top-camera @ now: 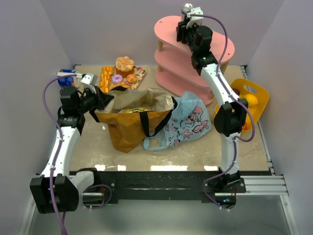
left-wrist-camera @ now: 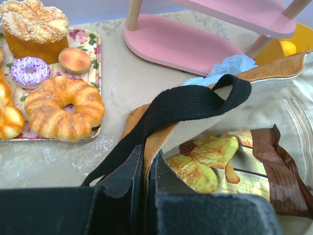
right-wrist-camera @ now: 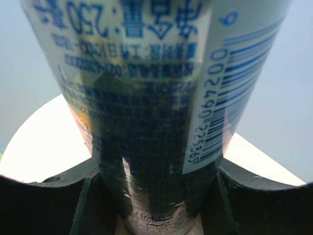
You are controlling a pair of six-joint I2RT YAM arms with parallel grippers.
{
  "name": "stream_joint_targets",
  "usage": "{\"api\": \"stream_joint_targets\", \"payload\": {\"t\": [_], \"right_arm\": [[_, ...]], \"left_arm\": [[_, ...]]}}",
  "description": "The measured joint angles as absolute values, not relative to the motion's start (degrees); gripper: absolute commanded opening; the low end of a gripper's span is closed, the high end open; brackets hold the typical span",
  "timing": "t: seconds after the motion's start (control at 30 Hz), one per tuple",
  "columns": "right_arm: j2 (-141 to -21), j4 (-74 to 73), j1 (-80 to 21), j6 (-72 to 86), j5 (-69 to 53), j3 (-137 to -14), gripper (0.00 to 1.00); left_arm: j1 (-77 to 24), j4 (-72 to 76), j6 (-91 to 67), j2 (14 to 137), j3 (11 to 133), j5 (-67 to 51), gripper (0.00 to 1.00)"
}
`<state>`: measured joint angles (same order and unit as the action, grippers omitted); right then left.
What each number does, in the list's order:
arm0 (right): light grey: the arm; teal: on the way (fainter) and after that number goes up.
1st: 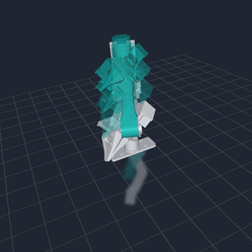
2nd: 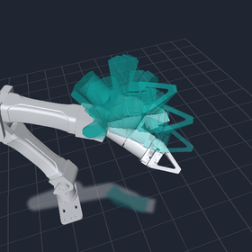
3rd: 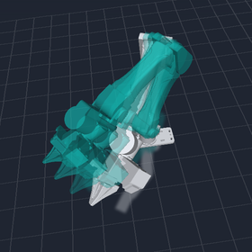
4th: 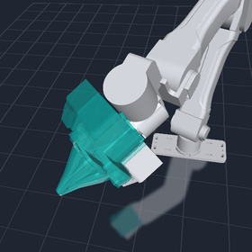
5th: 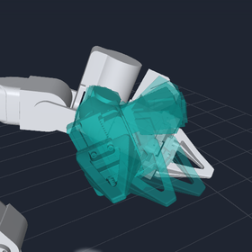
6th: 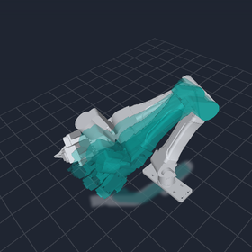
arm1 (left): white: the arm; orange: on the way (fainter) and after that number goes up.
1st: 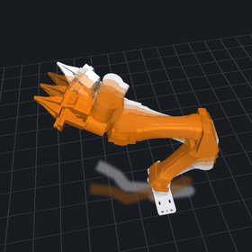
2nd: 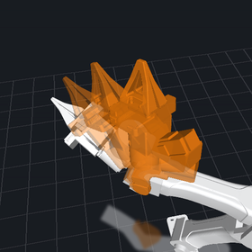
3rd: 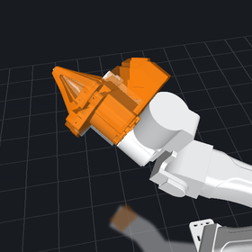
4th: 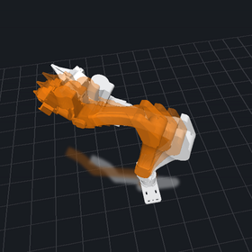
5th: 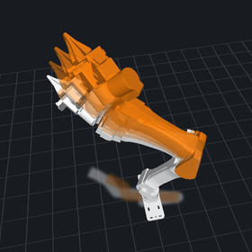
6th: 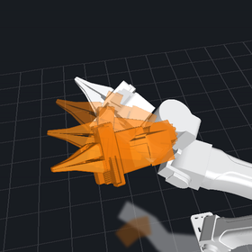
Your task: Place the mixed food into the grocery bags and tie them
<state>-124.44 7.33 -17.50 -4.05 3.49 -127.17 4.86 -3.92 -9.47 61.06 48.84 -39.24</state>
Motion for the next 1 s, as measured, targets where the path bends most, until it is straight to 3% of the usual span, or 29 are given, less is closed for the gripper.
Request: {"api": "stream_joint_targets", "payload": {"t": [0.03, 0.13, 0.6, 1.0], "right_arm": [[-124.4, 7.6, -17.5, -4.1, 3.4, -127.0, 0.11], [-124.4, 8.8, -17.5, -4.0, 2.9, -126.5, 0.00], [-118.8, 8.2, -18.8, 0.2, -1.0, -120.4, 0.00], [-116.3, 5.9, -29.7, 1.9, -1.7, -121.6, 0.00]], "left_arm": [[4.9, -3.9, -9.5, 61.1, 48.8, -39.2, 0.00], [4.9, -3.9, -9.5, 61.1, 48.8, -39.2, 0.00], [4.9, -3.9, -9.3, 62.1, 48.8, -39.2, 0.00], [4.8, -2.6, -8.8, 62.0, 48.0, -39.2, 0.00]]}}
